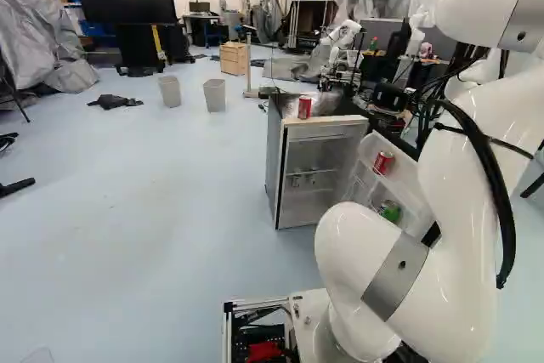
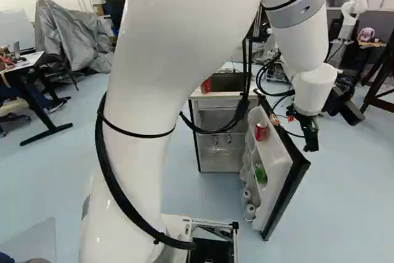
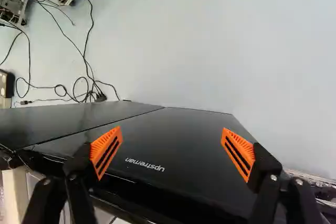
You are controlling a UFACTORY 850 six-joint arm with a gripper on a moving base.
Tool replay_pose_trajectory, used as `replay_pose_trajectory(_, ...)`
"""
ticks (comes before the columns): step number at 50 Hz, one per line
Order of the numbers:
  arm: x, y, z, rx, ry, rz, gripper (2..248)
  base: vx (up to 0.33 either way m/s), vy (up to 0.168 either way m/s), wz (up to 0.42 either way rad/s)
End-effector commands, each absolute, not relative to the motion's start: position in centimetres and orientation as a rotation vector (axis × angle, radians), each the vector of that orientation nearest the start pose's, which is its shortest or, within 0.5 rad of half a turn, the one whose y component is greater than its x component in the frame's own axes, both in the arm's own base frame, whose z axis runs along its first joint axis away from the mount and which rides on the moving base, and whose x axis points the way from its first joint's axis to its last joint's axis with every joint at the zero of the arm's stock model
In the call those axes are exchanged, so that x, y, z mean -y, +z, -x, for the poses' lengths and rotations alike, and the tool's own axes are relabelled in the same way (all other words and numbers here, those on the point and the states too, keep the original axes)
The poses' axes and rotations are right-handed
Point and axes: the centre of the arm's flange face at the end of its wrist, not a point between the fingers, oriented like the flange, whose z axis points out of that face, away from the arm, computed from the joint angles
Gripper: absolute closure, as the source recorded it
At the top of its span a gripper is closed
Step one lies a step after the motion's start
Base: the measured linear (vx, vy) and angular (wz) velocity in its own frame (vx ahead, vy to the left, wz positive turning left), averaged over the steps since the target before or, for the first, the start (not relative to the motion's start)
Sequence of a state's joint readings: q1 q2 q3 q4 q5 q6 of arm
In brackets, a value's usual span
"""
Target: Grab a drink from the fridge
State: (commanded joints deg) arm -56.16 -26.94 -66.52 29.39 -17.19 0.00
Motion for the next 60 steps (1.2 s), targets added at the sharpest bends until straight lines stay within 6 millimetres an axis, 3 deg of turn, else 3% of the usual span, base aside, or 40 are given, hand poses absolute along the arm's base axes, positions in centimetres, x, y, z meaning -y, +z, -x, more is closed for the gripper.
replay_pose_trajectory(60, 44.8, 39.9, -34.2, -1.953, -0.647, 2.306, 3, 0.0, 0.0, 0.0)
